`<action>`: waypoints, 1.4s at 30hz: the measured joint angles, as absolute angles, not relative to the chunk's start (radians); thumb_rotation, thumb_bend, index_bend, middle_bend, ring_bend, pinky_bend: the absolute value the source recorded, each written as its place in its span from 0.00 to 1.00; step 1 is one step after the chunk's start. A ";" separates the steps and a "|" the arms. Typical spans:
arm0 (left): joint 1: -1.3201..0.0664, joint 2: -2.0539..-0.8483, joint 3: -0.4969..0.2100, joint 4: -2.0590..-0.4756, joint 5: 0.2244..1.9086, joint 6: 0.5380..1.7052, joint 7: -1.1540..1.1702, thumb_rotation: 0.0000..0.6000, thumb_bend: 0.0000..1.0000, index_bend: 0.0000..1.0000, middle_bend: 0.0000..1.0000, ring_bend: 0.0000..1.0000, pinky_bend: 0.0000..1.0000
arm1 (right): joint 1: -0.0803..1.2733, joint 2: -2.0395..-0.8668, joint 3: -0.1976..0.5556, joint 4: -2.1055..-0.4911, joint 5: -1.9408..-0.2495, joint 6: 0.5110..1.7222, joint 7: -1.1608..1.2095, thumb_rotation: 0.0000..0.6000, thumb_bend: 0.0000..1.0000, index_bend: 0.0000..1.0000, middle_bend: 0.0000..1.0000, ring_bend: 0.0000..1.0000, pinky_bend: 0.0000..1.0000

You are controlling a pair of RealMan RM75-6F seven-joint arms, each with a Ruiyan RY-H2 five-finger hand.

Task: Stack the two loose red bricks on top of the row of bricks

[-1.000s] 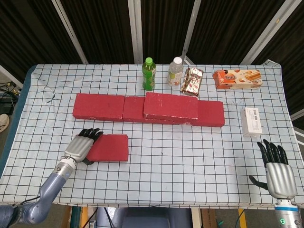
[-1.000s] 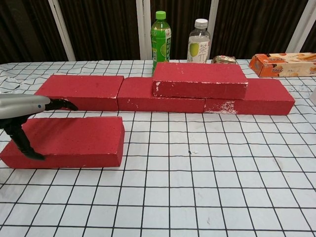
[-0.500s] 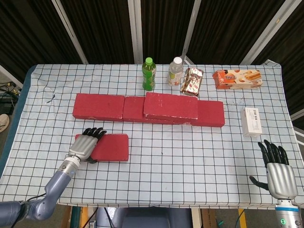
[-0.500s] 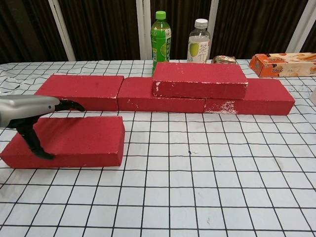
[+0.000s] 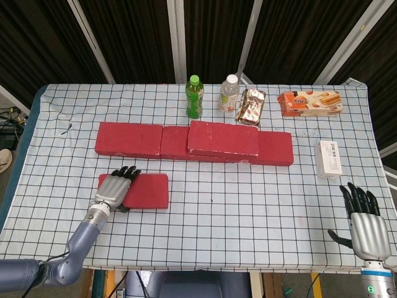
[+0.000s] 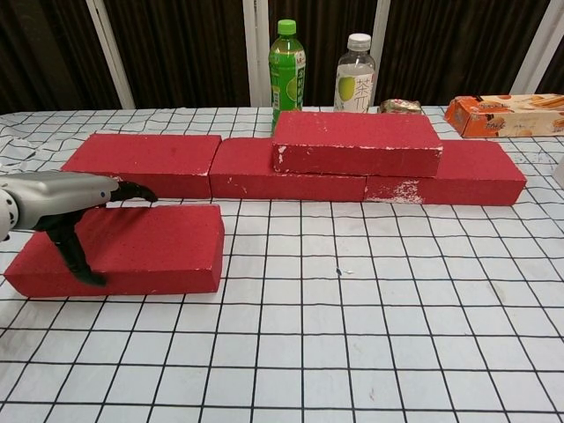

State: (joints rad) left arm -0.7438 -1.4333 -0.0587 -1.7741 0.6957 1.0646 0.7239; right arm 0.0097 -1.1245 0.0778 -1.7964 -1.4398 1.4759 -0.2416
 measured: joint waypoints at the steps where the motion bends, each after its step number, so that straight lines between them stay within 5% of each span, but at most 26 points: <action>1: -0.746 -1.436 -0.057 -1.775 0.691 1.073 0.733 1.00 0.00 0.00 0.00 0.00 0.17 | 0.010 -1.125 0.078 -1.796 -1.438 1.476 -0.242 1.00 0.15 0.04 0.01 0.00 0.00; 13: -0.787 -1.458 -0.057 -1.774 0.570 1.101 0.816 1.00 0.00 0.00 0.02 0.02 0.20 | 0.010 -1.126 0.076 -1.800 -1.430 1.488 -0.244 1.00 0.15 0.04 0.01 0.00 0.00; 22: -0.804 -1.466 -0.048 -1.767 0.570 1.108 0.824 1.00 0.00 0.08 0.22 0.11 0.22 | 0.010 -1.128 0.077 -1.800 -1.426 1.496 -0.244 1.00 0.15 0.04 0.01 0.00 0.00; 30: -0.808 -1.464 -0.047 -1.767 0.571 1.126 0.828 1.00 0.23 0.25 0.29 0.14 0.24 | 0.010 -1.130 0.077 -1.800 -1.422 1.502 -0.244 1.00 0.15 0.04 0.01 0.00 0.00; 36: -0.821 -1.412 -0.084 -1.800 0.565 1.114 0.806 1.00 0.25 0.28 0.30 0.15 0.24 | 0.010 -1.133 0.078 -1.798 -1.414 1.504 -0.249 1.00 0.15 0.04 0.01 0.00 0.00; 42: -0.869 -1.298 -0.137 -1.853 0.494 0.961 0.769 1.00 0.25 0.27 0.30 0.15 0.23 | 0.014 -1.137 0.083 -1.799 -1.394 1.498 -0.261 1.00 0.15 0.04 0.01 0.00 0.00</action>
State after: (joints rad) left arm -0.8687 -1.2979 -0.1369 -1.8528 0.4939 0.9609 0.7692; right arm 0.0135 -1.1371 0.0826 -1.7988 -1.3941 1.4981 -0.2608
